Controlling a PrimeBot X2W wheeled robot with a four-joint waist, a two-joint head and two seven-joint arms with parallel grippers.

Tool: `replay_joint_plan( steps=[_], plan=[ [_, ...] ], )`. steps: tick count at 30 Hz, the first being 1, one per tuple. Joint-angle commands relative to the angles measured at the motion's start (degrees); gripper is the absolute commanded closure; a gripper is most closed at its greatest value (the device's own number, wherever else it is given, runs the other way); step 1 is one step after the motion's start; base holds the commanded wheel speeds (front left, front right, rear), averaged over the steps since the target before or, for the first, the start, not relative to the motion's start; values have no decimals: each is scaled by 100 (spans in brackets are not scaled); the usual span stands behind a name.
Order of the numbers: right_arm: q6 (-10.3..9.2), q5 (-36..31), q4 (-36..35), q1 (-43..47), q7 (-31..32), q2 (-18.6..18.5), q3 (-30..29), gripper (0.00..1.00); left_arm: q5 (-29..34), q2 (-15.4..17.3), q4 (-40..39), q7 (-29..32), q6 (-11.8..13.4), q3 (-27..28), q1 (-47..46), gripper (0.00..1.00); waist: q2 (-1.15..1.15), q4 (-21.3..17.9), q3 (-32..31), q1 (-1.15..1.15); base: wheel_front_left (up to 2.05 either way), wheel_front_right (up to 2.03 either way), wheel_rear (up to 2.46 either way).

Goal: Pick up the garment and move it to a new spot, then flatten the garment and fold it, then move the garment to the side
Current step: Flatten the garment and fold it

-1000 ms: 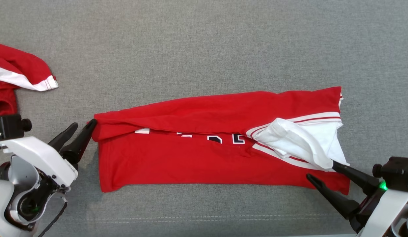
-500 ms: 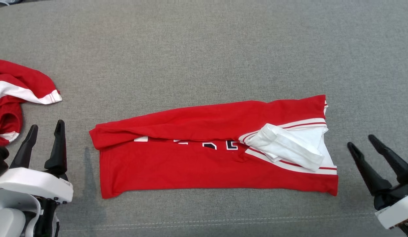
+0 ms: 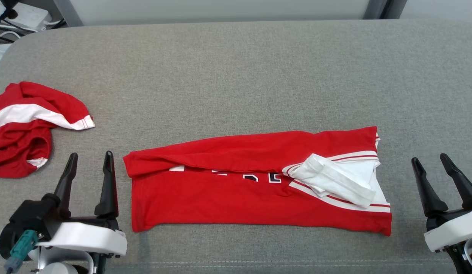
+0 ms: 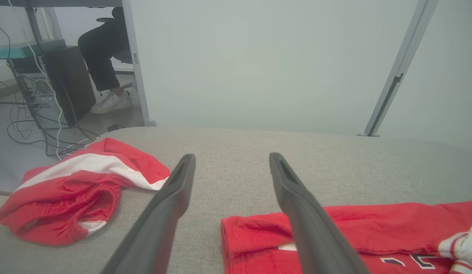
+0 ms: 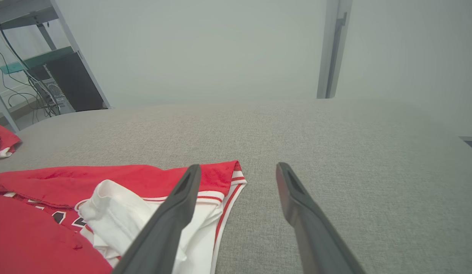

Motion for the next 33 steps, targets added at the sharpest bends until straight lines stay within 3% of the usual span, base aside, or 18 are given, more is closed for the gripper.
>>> replay_joint_plan(
  steps=[1,8,17,26,33],
  plan=[
    [24,-92,-37,-49,6,-106,-8,0,64,140,-124,-67,56,211,-88,0,0,55,-86,0,0,0,0],
    [24,-371,205,112,116,188,-255,0,111,47,63,-136,7,80,124,0,0,149,-298,0,0,0,0],
    [24,-368,534,120,309,239,-296,0,85,-11,284,-14,-156,-112,-37,0,0,388,-309,0,0,0,0],
    [24,-218,1041,-136,493,185,-79,0,93,-26,455,190,-331,-338,-261,0,0,650,-214,0,0,0,0],
    [24,-16,1525,-455,643,167,247,0,123,-113,533,88,-310,-319,-395,0,0,856,-95,0,0,0,0]
  ],
)
